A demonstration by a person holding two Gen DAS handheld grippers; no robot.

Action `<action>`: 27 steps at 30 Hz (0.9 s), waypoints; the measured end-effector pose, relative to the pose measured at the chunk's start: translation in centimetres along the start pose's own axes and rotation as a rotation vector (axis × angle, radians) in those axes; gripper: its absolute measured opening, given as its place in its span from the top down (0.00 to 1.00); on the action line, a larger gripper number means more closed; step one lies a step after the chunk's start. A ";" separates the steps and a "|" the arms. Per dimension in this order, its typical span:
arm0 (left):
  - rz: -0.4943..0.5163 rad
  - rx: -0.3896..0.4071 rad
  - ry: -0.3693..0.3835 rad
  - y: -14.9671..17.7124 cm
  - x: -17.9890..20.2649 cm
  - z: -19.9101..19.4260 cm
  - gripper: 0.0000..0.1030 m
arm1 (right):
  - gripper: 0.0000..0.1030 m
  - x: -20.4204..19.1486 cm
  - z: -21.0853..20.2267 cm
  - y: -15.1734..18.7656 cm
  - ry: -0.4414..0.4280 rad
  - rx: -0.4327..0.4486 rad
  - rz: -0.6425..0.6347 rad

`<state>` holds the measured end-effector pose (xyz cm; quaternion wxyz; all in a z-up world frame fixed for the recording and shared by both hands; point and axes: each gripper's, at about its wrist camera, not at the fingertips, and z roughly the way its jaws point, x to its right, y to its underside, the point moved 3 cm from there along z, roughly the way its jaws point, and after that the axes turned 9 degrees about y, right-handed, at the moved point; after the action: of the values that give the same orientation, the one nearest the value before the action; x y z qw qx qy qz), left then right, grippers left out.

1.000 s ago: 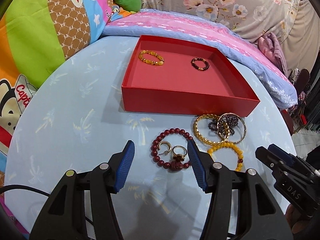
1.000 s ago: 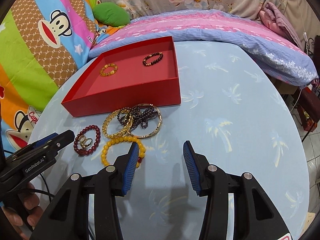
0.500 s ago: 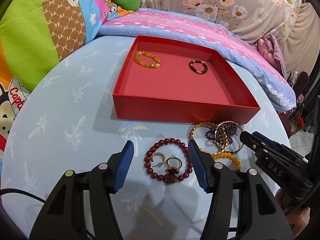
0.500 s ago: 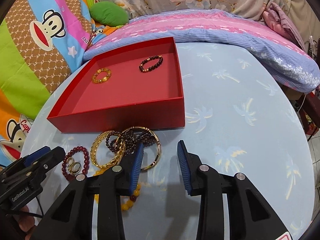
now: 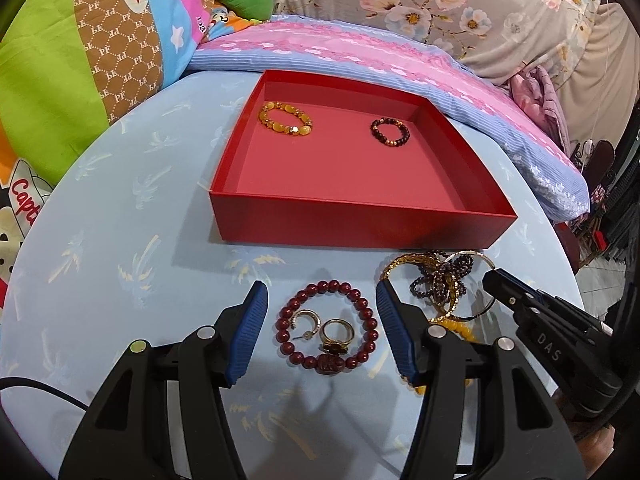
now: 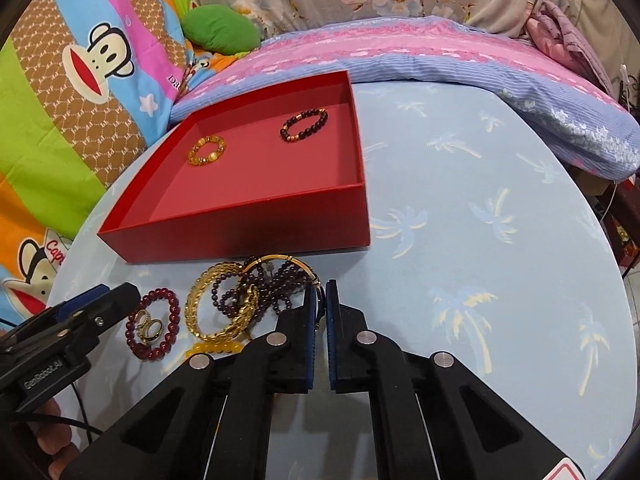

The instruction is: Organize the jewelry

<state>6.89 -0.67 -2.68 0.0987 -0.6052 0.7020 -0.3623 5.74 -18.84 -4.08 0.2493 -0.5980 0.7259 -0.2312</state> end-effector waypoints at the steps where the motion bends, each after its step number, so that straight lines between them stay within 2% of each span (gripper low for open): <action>1: 0.005 -0.004 0.008 0.0 0.3 0.1 0.48 | 0.95 0.2 -0.2 0.0 -0.002 0.000 0.006; 11: 0.057 -0.047 0.054 0.8 3.1 1.5 0.48 | 0.95 1.6 -3.0 1.8 -0.016 -0.004 0.021; 18: 0.097 -0.087 0.085 1.3 5.3 2.8 0.48 | 0.95 2.2 -3.5 2.3 -0.008 -0.009 0.025; 21: 0.138 -0.096 0.072 1.5 6.3 3.5 0.52 | 0.95 2.4 -3.5 2.5 -0.010 -0.015 0.032; 23: 0.142 -0.128 0.104 1.6 6.8 4.1 0.67 | 0.95 2.5 -3.4 2.6 -0.009 -0.018 0.037; 24: 0.137 -0.142 0.115 1.6 6.9 4.5 0.70 | 0.95 2.7 -3.3 2.7 -0.008 -0.022 0.041; 27: 0.169 -0.128 0.104 1.5 7.4 4.8 0.71 | 0.95 2.9 -2.8 2.8 -0.006 -0.035 0.051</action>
<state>6.62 -9.33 -4.86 0.0534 -0.5294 0.7763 -0.3380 1.35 -21.12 -3.93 0.2466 -0.5843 0.7441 -0.2101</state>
